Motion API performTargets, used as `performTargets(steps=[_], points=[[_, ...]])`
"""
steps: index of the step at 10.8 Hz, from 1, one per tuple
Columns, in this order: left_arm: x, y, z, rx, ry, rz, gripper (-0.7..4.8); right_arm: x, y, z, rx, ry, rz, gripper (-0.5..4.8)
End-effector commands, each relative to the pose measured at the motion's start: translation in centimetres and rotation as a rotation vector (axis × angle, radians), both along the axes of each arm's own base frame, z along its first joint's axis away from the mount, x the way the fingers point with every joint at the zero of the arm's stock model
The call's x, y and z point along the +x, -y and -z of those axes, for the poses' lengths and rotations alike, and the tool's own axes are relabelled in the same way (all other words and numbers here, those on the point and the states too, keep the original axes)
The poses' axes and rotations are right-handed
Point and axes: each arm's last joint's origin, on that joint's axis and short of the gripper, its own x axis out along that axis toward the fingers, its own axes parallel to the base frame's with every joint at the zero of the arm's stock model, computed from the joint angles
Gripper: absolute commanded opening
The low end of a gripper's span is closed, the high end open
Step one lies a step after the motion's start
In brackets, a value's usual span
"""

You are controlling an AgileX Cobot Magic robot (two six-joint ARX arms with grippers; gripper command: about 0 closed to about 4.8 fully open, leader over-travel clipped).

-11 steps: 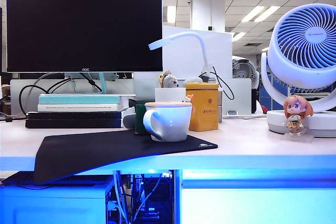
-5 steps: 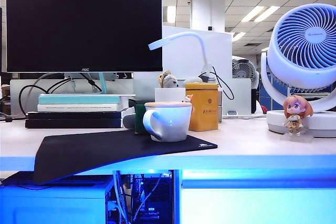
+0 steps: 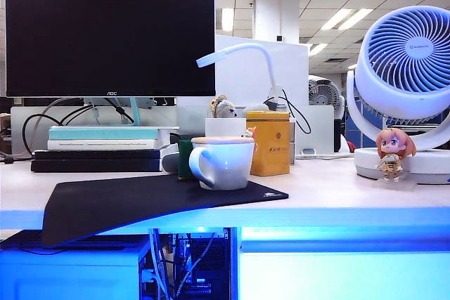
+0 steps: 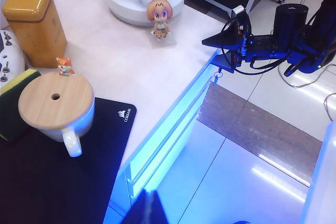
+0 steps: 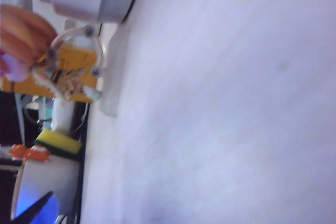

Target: Open the drawer, place the cleaning sponge inside, then close the drawer.

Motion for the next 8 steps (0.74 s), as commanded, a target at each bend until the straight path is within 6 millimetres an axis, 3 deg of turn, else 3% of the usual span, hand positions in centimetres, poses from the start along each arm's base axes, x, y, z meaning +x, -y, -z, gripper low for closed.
performTargets(steps=[1, 4, 8], points=[[-0.1, 0.0, -0.3, -0.007, 0.014, 0.007, -0.06, 0.8, 0.0, -1.5, -0.042, 0.105, -0.044, 4.79], [-0.1, 0.0, -0.3, -0.006, 0.015, 0.004, -0.05, -0.4, 0.2, -2.5, -0.056, 0.123, -0.033, 4.79], [-0.1, 0.0, -0.3, -0.006, 0.015, 0.004, -0.05, -4.3, -0.6, -1.0, -0.062, 0.038, -0.010, 4.79]])
